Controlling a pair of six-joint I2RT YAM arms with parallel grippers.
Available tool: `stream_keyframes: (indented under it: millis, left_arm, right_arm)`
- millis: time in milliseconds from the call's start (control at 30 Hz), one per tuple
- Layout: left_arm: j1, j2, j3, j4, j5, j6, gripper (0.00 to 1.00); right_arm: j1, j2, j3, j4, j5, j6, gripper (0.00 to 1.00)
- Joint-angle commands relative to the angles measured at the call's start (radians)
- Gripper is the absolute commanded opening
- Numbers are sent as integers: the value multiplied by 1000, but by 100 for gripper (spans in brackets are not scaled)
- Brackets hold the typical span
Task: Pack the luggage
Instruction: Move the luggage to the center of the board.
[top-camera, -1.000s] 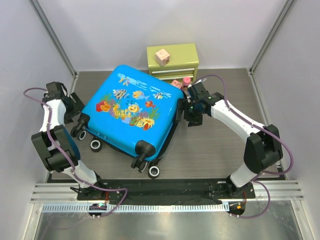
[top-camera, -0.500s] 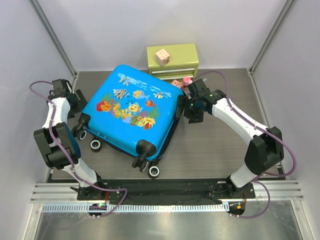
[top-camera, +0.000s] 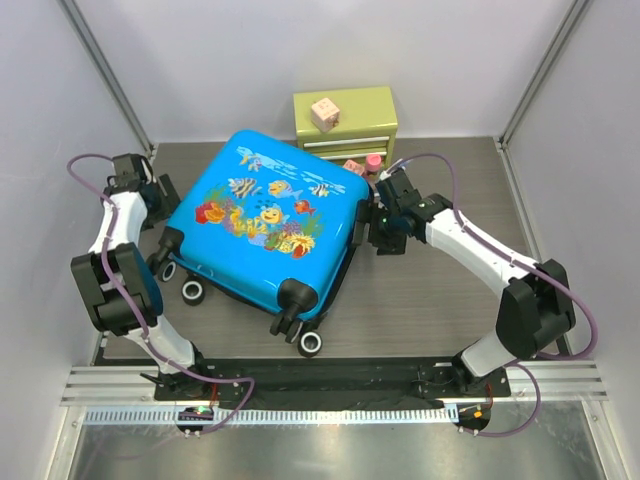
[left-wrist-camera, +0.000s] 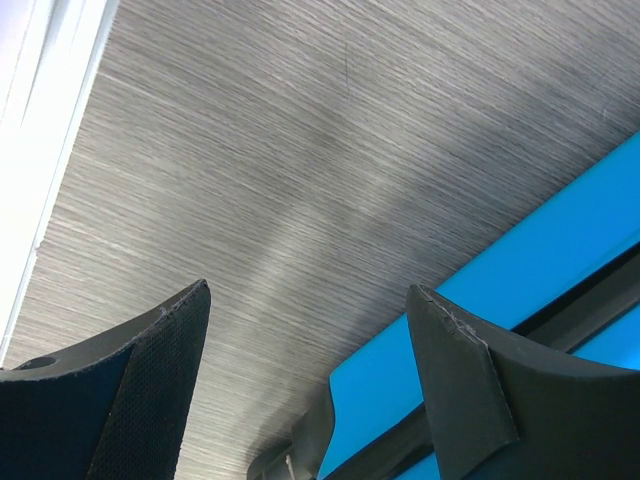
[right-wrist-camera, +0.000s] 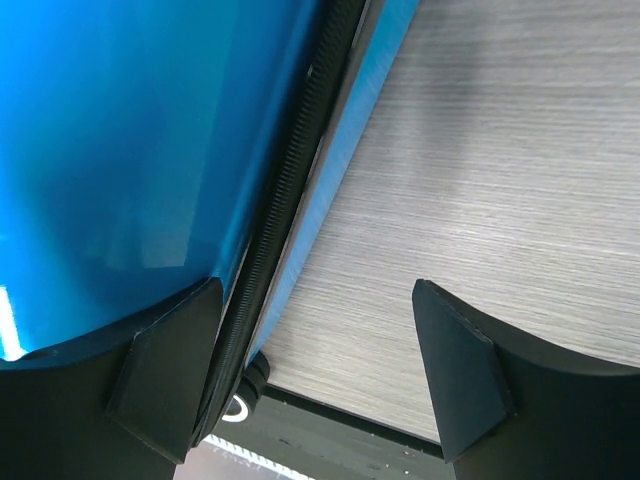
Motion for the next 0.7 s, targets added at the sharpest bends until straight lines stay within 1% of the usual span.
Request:
stream_keyframes:
  millis: [0, 100, 300, 667]
  left_arm:
    - [-67, 15, 3, -106, 131, 1, 80]
    - [-76, 6, 3, -99, 140, 3, 79]
    - [-138, -12, -13, -95, 137, 21, 79]
    - [-170, -112, -79, -94, 137, 21, 79]
  right_arm:
    - [17, -7, -17, 179, -73, 35, 84]
    - [26, 24, 7, 200, -105, 32, 84]
    - [80, 49, 82, 246, -127, 39, 83]
    - [90, -56, 81, 326, -133, 56, 85]
